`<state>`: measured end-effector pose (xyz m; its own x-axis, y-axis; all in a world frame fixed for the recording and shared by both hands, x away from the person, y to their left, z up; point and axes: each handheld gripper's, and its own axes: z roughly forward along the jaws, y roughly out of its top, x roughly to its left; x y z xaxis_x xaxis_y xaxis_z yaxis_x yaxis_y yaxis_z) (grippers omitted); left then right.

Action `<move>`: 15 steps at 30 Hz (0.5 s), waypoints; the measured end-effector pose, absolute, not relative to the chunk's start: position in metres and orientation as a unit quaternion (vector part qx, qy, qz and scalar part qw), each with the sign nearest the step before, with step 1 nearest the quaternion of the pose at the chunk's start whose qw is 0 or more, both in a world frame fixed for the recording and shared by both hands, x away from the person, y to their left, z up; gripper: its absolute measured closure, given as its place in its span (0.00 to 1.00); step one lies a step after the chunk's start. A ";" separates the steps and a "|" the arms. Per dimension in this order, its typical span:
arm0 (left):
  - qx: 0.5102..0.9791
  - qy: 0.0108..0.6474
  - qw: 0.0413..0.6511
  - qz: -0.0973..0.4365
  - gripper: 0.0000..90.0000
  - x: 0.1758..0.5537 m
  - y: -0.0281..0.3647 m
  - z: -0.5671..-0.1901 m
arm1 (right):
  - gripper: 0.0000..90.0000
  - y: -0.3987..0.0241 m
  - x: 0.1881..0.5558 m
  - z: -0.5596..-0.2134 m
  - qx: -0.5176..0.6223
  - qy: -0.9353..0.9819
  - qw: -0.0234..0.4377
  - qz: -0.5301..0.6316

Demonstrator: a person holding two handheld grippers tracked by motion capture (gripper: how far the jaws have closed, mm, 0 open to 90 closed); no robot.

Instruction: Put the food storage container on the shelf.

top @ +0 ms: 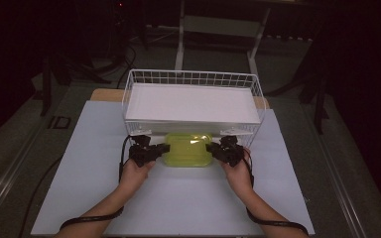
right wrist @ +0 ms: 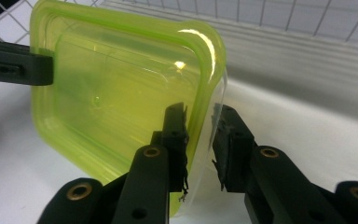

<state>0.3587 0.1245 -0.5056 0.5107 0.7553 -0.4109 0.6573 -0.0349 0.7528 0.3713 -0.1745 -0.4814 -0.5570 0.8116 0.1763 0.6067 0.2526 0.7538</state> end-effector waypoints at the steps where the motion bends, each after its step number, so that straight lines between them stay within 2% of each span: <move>1: 0.718 0.491 0.491 0.053 0.87 0.359 0.124 -0.506 | 0.83 -0.174 0.371 -0.481 0.453 0.781 0.133 0.408; 9: 0.712 0.494 0.492 0.082 0.81 0.365 0.122 -0.506 | 0.74 -0.165 0.367 -0.487 0.440 0.776 0.206 0.403; 15: 0.708 0.494 0.496 0.088 0.77 0.370 0.120 -0.509 | 0.67 -0.163 0.372 -0.491 0.449 0.767 0.196 0.414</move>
<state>0.3704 0.1203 -0.5085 0.4955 0.7881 -0.3653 0.6130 -0.0193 0.7898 0.3723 -0.1633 -0.4911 -0.5199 0.8513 0.0715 0.5274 0.2540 0.8108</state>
